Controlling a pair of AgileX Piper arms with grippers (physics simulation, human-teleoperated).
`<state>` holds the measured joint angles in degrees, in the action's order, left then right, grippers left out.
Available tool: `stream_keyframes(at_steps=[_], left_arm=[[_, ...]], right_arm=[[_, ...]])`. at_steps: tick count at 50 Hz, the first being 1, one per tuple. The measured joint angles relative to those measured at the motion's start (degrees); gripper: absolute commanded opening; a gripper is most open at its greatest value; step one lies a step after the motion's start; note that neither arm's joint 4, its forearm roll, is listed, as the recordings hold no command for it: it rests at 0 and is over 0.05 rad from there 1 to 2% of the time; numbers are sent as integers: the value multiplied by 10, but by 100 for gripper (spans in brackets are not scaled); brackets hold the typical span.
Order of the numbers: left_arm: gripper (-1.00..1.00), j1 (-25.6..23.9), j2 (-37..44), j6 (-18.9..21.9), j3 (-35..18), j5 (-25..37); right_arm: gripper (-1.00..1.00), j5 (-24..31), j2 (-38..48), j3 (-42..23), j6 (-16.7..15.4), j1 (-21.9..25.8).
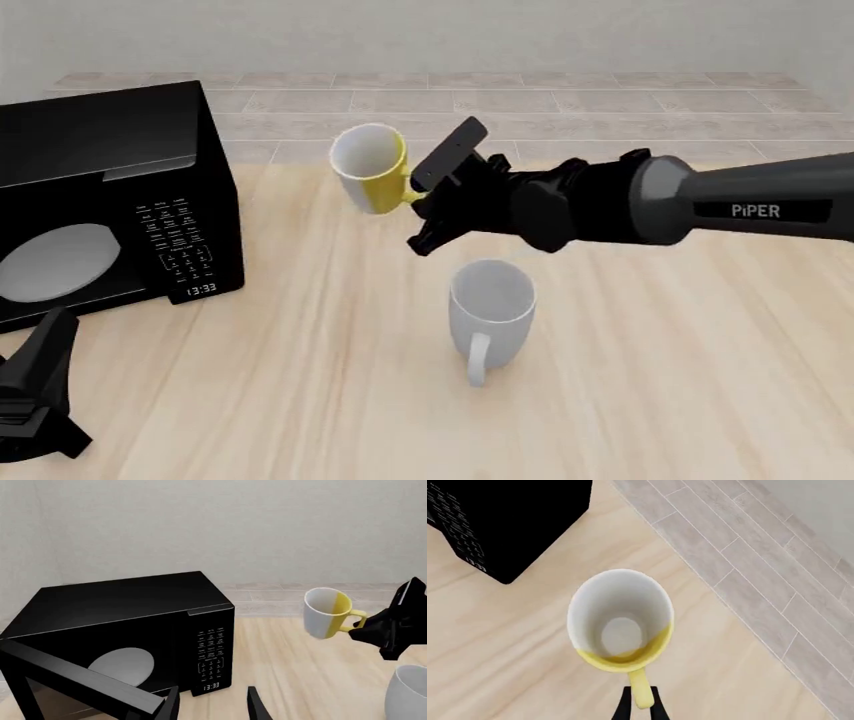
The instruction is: Put the yellow and white mug to the front of the white mug.
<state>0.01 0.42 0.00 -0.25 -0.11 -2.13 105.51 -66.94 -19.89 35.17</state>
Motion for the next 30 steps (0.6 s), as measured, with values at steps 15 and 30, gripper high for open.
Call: stream_keyframes(at_steps=[15, 30], left_arm=[[100, 0, 0, 0, 0, 0], [100, 0, 0, 0, 0, 0]], right_arm=[[-100, -22, -33, 51, 7, -55], [-100, -49, -36, 86, 15, -113]])
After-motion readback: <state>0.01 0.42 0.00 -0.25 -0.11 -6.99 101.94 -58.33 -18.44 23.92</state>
